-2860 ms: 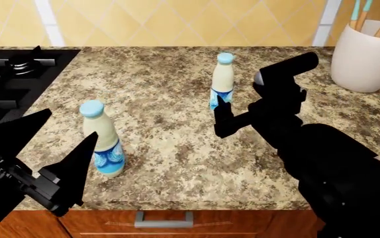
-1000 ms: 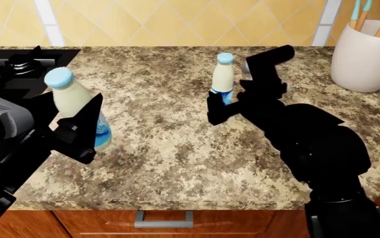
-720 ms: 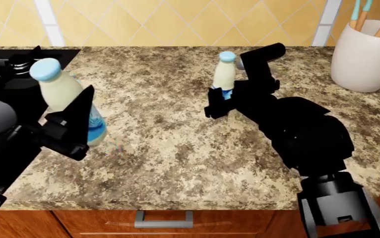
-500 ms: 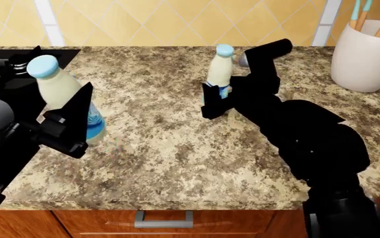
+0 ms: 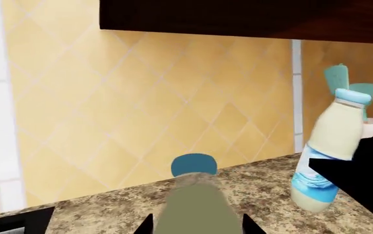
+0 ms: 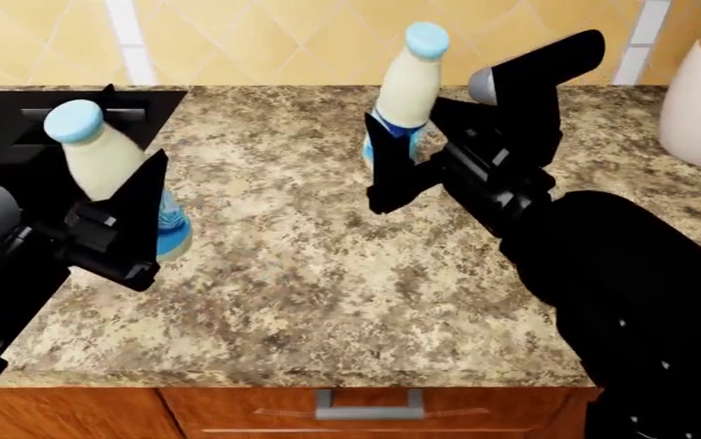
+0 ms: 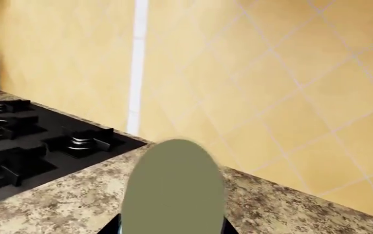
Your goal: Move the drinks to the dining counter.
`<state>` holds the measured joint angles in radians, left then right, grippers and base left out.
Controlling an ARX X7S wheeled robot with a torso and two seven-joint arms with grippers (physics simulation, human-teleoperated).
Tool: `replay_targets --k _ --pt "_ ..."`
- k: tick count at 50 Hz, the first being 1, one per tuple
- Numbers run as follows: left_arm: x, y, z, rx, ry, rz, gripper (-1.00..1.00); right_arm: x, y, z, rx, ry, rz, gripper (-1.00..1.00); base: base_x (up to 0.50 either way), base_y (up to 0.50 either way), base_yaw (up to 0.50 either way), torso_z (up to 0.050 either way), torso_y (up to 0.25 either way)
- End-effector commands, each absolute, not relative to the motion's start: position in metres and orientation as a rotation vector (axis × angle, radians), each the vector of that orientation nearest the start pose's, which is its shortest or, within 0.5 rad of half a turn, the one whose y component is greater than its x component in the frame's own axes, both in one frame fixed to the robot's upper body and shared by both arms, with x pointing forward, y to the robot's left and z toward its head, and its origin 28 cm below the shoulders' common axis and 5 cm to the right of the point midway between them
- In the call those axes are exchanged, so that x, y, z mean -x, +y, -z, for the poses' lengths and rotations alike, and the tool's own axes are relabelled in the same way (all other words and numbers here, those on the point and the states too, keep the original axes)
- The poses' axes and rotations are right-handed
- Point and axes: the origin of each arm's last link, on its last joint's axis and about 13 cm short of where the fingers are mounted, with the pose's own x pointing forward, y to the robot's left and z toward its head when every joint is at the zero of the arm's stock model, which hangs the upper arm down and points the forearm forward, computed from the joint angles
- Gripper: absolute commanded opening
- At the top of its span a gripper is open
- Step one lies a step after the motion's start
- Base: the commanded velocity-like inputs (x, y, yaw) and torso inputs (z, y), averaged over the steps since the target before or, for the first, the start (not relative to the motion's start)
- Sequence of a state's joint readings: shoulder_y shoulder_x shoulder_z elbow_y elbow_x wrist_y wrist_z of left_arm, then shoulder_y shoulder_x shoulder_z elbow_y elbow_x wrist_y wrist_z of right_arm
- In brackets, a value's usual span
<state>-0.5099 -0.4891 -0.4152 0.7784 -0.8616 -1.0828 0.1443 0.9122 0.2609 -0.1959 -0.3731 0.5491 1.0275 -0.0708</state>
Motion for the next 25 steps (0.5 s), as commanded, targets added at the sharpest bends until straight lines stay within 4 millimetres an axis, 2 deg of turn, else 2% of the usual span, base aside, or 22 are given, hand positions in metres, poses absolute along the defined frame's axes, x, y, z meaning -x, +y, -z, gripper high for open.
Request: replay_targets --k 1,10,25 --pt "-0.2078 0.2951 -0.2415 -0.007 -0.291 0.384 -1.00 -0.2930 -0.0909 -0.2632 0.110 -0.198 -0.519 -1.00 0.00 0.50 0.00 0.000 0.000" --pt "-0.2058 0.2946 -0.2422 -0.010 -0.293 0.384 -1.00 -0.2908 -0.0900 -0.2632 0.111 -0.197 -0.520 -1.00 -0.20 0.50 0.00 0.000 0.001" --pt "-0.2042 0.2953 -0.2440 -0.009 -0.295 0.383 -1.00 -0.2895 -0.0919 -0.2621 0.107 -0.197 -0.515 -1.00 -0.49 0.28 0.00 0.001 0.000"
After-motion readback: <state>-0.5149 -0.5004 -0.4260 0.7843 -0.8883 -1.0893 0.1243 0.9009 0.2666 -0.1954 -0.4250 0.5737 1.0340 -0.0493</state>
